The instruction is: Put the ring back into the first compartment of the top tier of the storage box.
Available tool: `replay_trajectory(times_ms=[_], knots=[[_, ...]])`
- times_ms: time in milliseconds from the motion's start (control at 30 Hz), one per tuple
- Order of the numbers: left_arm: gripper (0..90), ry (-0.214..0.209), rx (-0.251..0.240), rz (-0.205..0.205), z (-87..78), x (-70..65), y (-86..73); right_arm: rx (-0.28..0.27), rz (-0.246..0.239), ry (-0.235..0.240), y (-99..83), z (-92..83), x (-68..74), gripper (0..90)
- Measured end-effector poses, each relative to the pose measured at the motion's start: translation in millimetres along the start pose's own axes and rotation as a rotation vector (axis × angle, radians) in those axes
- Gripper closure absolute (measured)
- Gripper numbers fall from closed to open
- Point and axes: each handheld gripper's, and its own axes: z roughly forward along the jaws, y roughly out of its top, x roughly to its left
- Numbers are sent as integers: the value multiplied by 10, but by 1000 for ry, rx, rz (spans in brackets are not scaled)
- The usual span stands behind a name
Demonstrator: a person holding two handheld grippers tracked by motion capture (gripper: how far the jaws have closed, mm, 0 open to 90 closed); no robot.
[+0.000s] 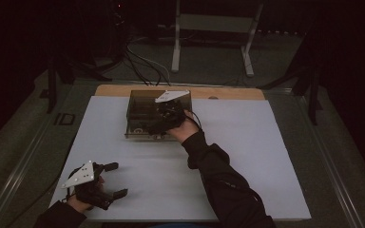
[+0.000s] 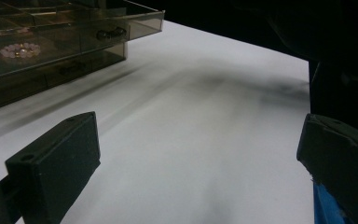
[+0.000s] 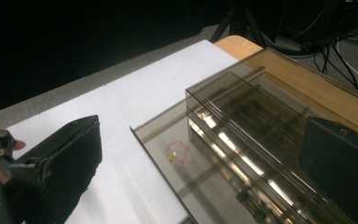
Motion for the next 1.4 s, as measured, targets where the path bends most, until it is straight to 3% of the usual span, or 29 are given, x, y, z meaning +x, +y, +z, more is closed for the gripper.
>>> replay_trajectory(times_ms=[867, 1400], knots=[[9, 4, 5, -5, 4, 0, -4, -22, 28, -81, -451, -728, -363, 0], [9, 5, 7, -5, 4, -1, -4, -18, 46, -103, -819, -1000, -429, 0]])
